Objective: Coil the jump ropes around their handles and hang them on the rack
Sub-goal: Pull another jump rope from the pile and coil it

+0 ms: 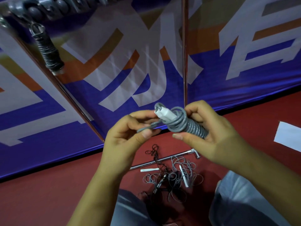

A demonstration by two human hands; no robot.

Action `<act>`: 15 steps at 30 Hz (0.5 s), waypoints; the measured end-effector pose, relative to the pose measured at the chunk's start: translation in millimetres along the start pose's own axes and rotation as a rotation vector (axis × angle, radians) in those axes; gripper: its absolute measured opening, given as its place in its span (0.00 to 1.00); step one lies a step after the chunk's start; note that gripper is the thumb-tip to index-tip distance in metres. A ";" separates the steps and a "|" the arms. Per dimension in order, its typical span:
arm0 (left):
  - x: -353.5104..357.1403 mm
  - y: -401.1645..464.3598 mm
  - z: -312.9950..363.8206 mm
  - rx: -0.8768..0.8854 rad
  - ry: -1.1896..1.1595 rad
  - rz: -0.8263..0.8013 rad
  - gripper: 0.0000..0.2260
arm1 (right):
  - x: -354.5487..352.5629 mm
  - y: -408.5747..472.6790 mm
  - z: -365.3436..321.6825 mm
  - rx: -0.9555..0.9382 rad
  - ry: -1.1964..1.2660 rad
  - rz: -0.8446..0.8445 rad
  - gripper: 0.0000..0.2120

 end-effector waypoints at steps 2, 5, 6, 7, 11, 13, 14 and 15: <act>3.4 1.9 -4.0 -0.073 -0.215 -0.005 0.05 | 2.9 -0.9 6.6 0.071 0.328 0.010 0.19; 5.3 6.5 -3.9 -0.117 -0.274 0.047 0.05 | 11.6 -0.8 18.6 0.162 0.648 -0.020 0.25; 4.4 8.0 -3.7 -0.131 -0.266 0.086 0.05 | 16.5 -0.4 20.0 0.169 0.721 -0.056 0.24; 3.1 9.1 -3.3 -0.153 -0.252 0.136 0.04 | 21.7 0.1 20.9 0.179 0.802 -0.093 0.22; 9.4 14.0 1.7 -0.214 -0.189 0.179 0.09 | 36.4 2.8 23.2 0.233 1.115 -0.179 0.21; 13.2 17.6 3.6 -0.240 -0.176 0.156 0.14 | 46.4 1.8 18.4 0.223 1.219 -0.278 0.21; 14.9 19.4 5.1 -0.255 -0.175 0.145 0.14 | 52.6 0.5 15.5 0.218 1.260 -0.336 0.21; 17.0 20.8 6.5 -0.271 -0.175 0.132 0.14 | 58.1 -1.1 13.2 0.216 1.300 -0.386 0.22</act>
Point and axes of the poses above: each hand's wrist, its own y-axis towards the middle knuckle, its own x-axis out of the palm, z = x × y, the point moved 9 cm from there along y, towards the middle knuckle, and after that the axes turned 4 degrees about y, right-handed, at the moved point
